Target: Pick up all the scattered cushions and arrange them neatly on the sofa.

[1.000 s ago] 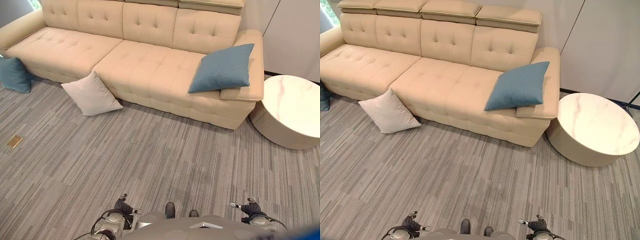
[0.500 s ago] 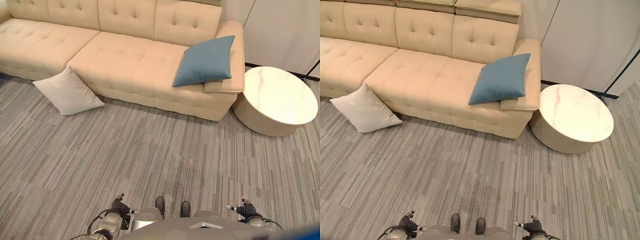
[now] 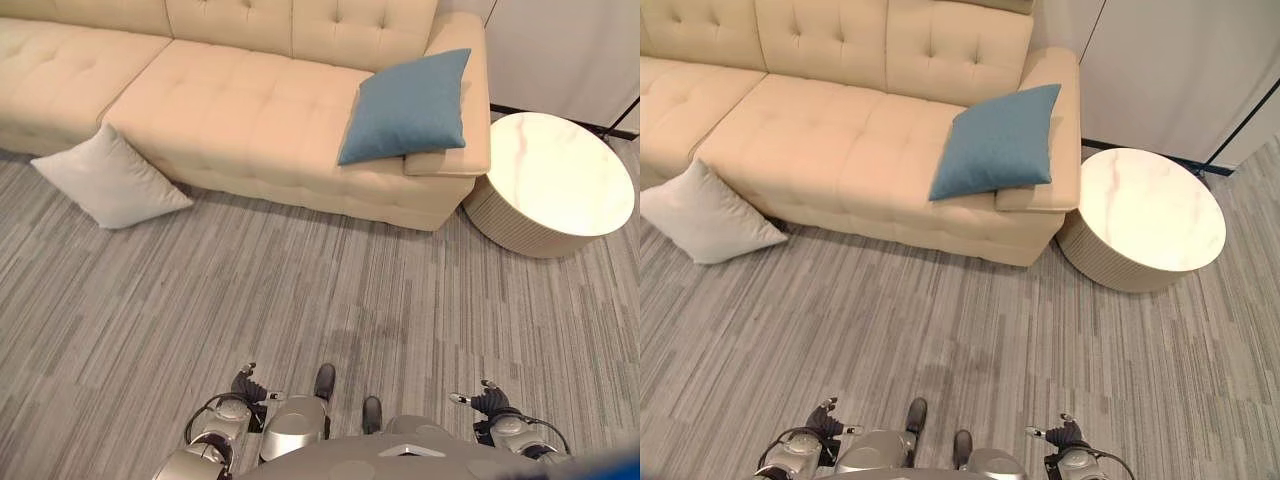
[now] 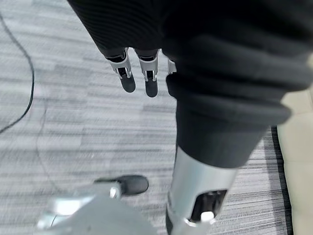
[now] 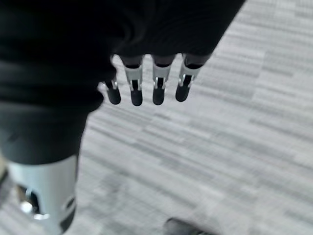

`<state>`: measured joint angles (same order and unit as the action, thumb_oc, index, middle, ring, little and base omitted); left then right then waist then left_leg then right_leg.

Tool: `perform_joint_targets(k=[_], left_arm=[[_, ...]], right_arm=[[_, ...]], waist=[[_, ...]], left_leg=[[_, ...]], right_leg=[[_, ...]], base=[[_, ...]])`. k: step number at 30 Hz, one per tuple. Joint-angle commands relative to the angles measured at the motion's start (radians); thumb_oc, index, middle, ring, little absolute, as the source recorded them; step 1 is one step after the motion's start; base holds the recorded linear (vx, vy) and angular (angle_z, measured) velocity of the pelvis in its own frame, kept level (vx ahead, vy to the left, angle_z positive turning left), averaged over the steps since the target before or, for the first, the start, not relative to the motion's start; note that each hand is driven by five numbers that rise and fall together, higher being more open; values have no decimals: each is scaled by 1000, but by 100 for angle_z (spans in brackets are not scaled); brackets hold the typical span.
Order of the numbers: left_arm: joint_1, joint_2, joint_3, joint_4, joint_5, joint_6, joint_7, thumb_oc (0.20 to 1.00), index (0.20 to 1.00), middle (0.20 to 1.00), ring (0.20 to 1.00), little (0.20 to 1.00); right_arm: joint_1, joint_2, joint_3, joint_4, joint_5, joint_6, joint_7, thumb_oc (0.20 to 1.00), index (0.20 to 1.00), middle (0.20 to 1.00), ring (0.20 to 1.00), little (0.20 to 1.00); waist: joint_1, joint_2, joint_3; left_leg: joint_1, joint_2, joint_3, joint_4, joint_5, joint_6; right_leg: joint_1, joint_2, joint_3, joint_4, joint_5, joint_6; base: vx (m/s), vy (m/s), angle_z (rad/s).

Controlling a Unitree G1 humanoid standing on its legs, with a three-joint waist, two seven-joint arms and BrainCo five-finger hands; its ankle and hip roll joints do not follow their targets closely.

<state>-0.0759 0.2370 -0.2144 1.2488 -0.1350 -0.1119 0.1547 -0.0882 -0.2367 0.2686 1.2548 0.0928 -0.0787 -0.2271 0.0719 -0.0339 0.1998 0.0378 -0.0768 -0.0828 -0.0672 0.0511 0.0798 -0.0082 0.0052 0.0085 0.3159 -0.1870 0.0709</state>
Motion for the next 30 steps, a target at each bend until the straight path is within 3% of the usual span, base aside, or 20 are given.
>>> perform_joint_targets(k=[1,3,5,7,9,10,11,13,16,17,18,19,20,22,26,28,29,30], left_arm=[[-2,18,11,8,2,-9,-2,1000,1000,1000,1000,1000],[0,19,9,6,1,-11,-3,1000,1000,1000,1000,1000],[-2,16,7,12,4,-12,-7,1000,1000,1000,1000,1000],[-6,14,6,19,9,-13,-4,1000,1000,1000,1000,1000],[2,7,4,34,28,-11,-3,1000,1000,1000,1000,1000],[2,3,3,37,29,-10,-6,1000,1000,1000,1000,1000],[1,2,-3,38,33,-10,-6,1000,1000,1000,1000,1000],[-12,-2,-24,21,35,-6,-14,1000,1000,1000,1000,1000],[-25,-4,-33,9,26,-5,-14,1000,1000,1000,1000,1000],[-28,-6,-38,8,22,-5,-15,1000,1000,1000,1000,1000],[-25,-9,-43,15,29,-1,-17,1000,1000,1000,1000,1000],[-21,-10,-42,20,31,1,-19,1000,1000,1000,1000,1000],[-16,-12,-39,26,36,3,-21,1000,1000,1000,1000,1000],[-10,-13,-37,29,37,-1,-22,1000,1000,1000,1000,1000],[24,-11,-14,47,47,10,-30,1000,1000,1000,1000,1000],[37,-6,-2,43,45,10,-33,1000,1000,1000,1000,1000],[37,-6,-2,43,45,10,-33,1000,1000,1000,1000,1000],[32,3,1,34,38,9,-32,1000,1000,1000,1000,1000]], right_arm=[[-13,-33,13,-47,-21,-13,-1,1000,1000,1000,1000,1000],[-17,-34,20,-48,-31,-12,-1,1000,1000,1000,1000,1000],[-21,-34,29,-41,-47,-4,1,1000,1000,1000,1000,1000],[-19,-38,29,-43,-53,2,0,1000,1000,1000,1000,1000],[1,-42,24,-30,-48,2,1,1000,1000,1000,1000,1000],[8,-41,16,-23,-38,-3,-2,1000,1000,1000,1000,1000],[10,-40,13,-24,-31,-7,-2,1000,1000,1000,1000,1000],[3,-41,13,-23,-9,-14,-4,1000,1000,1000,1000,1000],[-5,-43,8,-27,10,-19,-7,1000,1000,1000,1000,1000],[-8,-46,9,-28,14,-18,-8,1000,1000,1000,1000,1000],[-10,-46,14,-26,14,-19,-9,1000,1000,1000,1000,1000],[-9,-47,15,-24,12,-19,-8,1000,1000,1000,1000,1000],[-7,-49,16,-24,6,-19,-8,1000,1000,1000,1000,1000],[-8,-53,16,-22,3,-20,-11,1000,1000,1000,1000,1000],[16,-39,17,-17,-13,-16,1,1000,1000,1000,1000,1000],[21,-32,23,-20,-32,-9,10,1000,1000,1000,1000,1000],[21,-32,22,-20,-32,-9,10,1000,1000,1000,1000,1000],[7,-31,32,-25,-41,-7,10,1000,1000,1000,1000,1000]], waist=[[17,-27,9],[4,-12,11],[-10,-8,16],[-28,-9,18],[-41,-18,-6],[-42,-18,-23],[-48,-18,-29],[-44,-31,-9],[-39,-51,12],[-35,-57,18],[-19,-67,23],[-15,-64,22],[-5,-50,18],[7,-36,21],[20,-33,-19],[46,-31,-27],[48,-31,-27],[53,-20,-8]], left_leg=[[-49,-22,-63,157,-170,13],[10,-22,-73,120,-182,20],[65,-15,-84,74,-191,14],[101,-16,-109,53,-200,11],[141,3,-136,38,-224,-10],[147,24,-132,47,-232,-29],[141,40,-128,71,-227,-45],[45,43,-109,310,-171,-89],[-57,43,-72,466,-129,-92],[-95,35,-55,482,-147,-82],[-146,-20,-55,420,-195,-62],[-146,-32,-56,380,-198,-60],[-164,-50,-66,286,-149,-66],[-197,-69,-74,249,-93,-70],[-109,-58,-103,185,-101,-49],[-75,-53,-85,169,-115,-21],[-75,-53,-83,169,-116,-20],[-66,-42,-76,170,-116,-6]], right_leg=[[-80,-51,-23,19,200,59],[-133,-65,-86,-5,195,43],[-165,-72,-136,-117,213,34],[-202,-52,-123,-178,243,38],[-160,-25,-91,-224,236,9],[-136,-24,-105,-241,230,-3],[-119,-14,-106,-249,219,-15],[-39,4,-92,-299,205,-46],[8,1,-82,-329,193,-69],[20,-5,-79,-335,188,-70],[47,-11,-68,-342,175,-64],[54,-8,-65,-345,171,-60],[74,10,-56,-352,160,-58],[93,31,-39,-347,146,-61],[118,32,-14,-320,120,-53],[96,17,-12,-219,114,-19],[95,17,-10,-217,113,-19],[26,11,-19,-96,136,12]], base=[[184,177,-8],[232,77,-6],[279,-44,0],[346,-118,7],[434,-247,36],[342,-244,113],[343,-294,103],[206,-264,57],[75,-125,6],[158,-70,-13],[185,-28,-9],[245,23,4],[168,58,1],[166,70,-26],[178,96,-78],[156,150,-38],[8,86,-84],[-44,49,-99]])
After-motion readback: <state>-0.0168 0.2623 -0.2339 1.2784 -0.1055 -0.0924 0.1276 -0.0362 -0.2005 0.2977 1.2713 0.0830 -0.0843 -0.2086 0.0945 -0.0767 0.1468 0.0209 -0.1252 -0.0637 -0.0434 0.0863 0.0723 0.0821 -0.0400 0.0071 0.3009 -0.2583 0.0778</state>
